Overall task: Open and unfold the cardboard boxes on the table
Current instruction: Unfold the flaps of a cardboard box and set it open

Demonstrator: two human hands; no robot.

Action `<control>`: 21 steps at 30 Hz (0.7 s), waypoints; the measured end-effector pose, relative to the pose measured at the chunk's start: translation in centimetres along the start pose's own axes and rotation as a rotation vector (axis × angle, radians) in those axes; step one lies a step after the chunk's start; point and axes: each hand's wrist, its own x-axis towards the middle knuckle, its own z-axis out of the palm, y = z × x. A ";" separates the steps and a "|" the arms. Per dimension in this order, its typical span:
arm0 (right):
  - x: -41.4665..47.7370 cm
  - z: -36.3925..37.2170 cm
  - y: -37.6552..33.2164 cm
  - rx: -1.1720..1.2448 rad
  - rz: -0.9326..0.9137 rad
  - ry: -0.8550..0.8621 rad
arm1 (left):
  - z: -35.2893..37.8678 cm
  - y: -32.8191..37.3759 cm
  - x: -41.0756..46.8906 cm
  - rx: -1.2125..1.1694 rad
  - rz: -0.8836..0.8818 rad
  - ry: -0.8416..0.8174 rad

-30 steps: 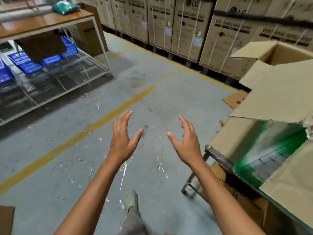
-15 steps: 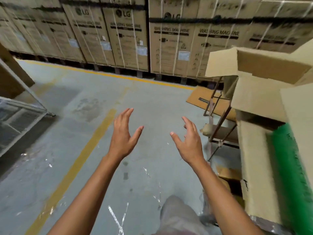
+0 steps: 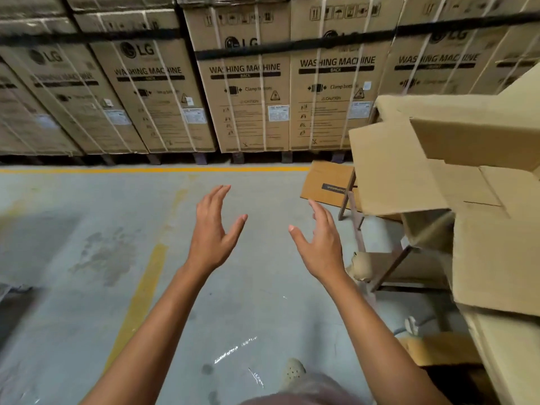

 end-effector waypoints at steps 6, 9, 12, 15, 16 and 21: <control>11.5 2.3 0.2 -0.068 0.037 0.049 | 3.9 -4.0 11.6 -0.081 0.012 -0.041; 17.5 4.4 1.0 -0.083 0.079 0.108 | 6.6 -7.1 17.8 -0.127 0.020 -0.077; 23.9 6.9 2.2 -0.096 0.119 0.181 | 9.7 -10.9 24.7 -0.165 0.047 -0.113; 30.5 8.9 3.0 -0.099 0.150 0.286 | 12.3 -14.4 32.4 -0.193 0.109 -0.160; 32.7 9.4 3.1 -0.094 0.165 0.315 | 12.8 -15.1 35.1 -0.204 0.134 -0.171; 42.1 10.6 2.7 -0.064 0.227 0.466 | 14.9 -16.5 47.8 -0.254 0.268 -0.250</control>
